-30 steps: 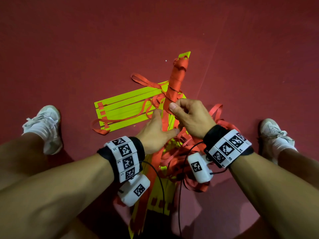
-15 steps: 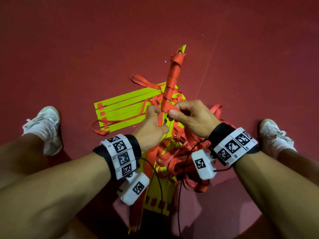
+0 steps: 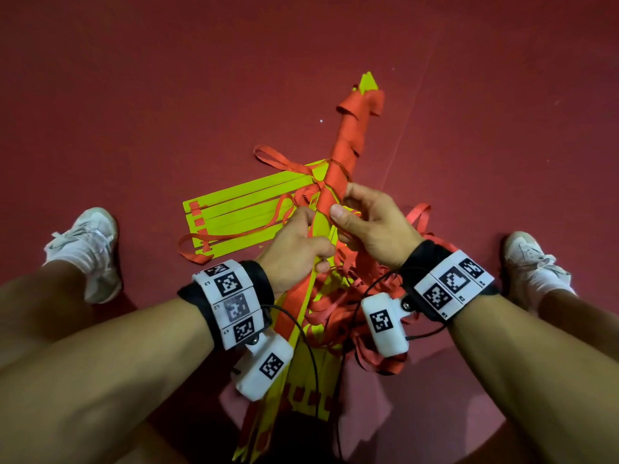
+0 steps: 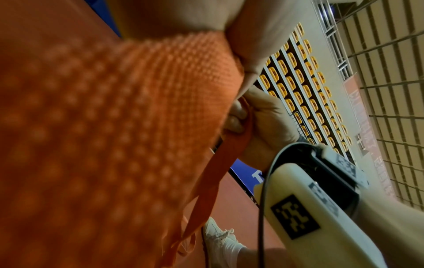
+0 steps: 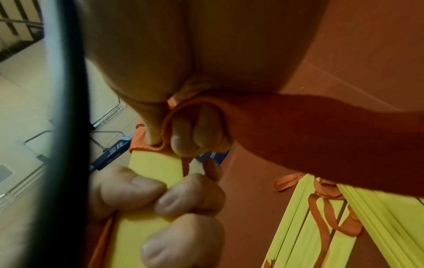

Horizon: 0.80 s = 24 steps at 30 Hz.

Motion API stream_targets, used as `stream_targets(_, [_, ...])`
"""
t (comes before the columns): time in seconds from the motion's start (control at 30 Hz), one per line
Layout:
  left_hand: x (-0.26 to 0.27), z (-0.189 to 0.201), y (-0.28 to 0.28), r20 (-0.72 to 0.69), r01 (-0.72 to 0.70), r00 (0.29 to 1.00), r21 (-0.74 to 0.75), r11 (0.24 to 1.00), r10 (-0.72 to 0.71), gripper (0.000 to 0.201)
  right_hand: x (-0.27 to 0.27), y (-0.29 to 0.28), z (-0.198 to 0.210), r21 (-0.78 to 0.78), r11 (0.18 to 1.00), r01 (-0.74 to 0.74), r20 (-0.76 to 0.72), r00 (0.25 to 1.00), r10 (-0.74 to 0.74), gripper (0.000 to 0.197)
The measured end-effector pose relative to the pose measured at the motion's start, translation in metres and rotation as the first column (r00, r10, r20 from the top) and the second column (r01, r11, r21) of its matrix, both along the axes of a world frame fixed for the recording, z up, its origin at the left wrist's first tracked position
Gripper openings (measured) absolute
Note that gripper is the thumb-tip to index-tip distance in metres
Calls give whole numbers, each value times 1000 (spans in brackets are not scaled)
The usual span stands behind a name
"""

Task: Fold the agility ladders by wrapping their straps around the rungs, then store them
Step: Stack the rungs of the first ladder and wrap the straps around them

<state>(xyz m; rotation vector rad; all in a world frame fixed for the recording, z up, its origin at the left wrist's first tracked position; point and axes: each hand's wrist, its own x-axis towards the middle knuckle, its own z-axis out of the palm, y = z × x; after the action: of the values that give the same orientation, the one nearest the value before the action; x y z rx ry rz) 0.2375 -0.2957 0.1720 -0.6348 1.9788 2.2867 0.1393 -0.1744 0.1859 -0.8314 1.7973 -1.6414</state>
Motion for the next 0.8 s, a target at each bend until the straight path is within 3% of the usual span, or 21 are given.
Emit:
stream_targets(0.07, [0,-1,2,-19,0,1000,38,999,1,71,2,-1,1,-28,999,15,22,1000,-14,15])
stream_targets(0.17, [-4,-1,1,-33,-25,999,99,995,28,53,3,-3,1,-66,995,69,85,994,-64,43])
stream_targets(0.27, [-5,-3,-5,-73,-23,997,-94,995,17,42,2,-3,1,-54,993,102,90,991,-97,57])
stream_targets(0.37, [-3,-4,-12,-183,-63,983,-343,937,0,28,-2,-2,-1,-46,991,127,123,985,-121,54])
stream_targets(0.43, [-2,-3,-17,-217,-80,976,-434,897,-19,34,-3,-2,-4,-28,989,146,136,981,-141,45])
stream_targets(0.53, [-1,-3,-20,-208,-90,978,-462,882,-9,45,-3,-2,-7,21,986,164,126,978,-165,20])
stream_targets(0.63, [0,-3,-21,-167,-90,986,-461,883,13,35,-2,-2,-9,54,987,152,95,983,-157,16])
stream_targets(0.73, [-1,-7,-24,-141,-93,990,-450,888,33,23,-2,2,-5,144,982,123,-80,990,-112,30])
stream_targets(0.8, [-2,-9,-25,-150,-126,986,-421,898,68,39,-4,6,-3,265,956,127,-256,965,-58,30])
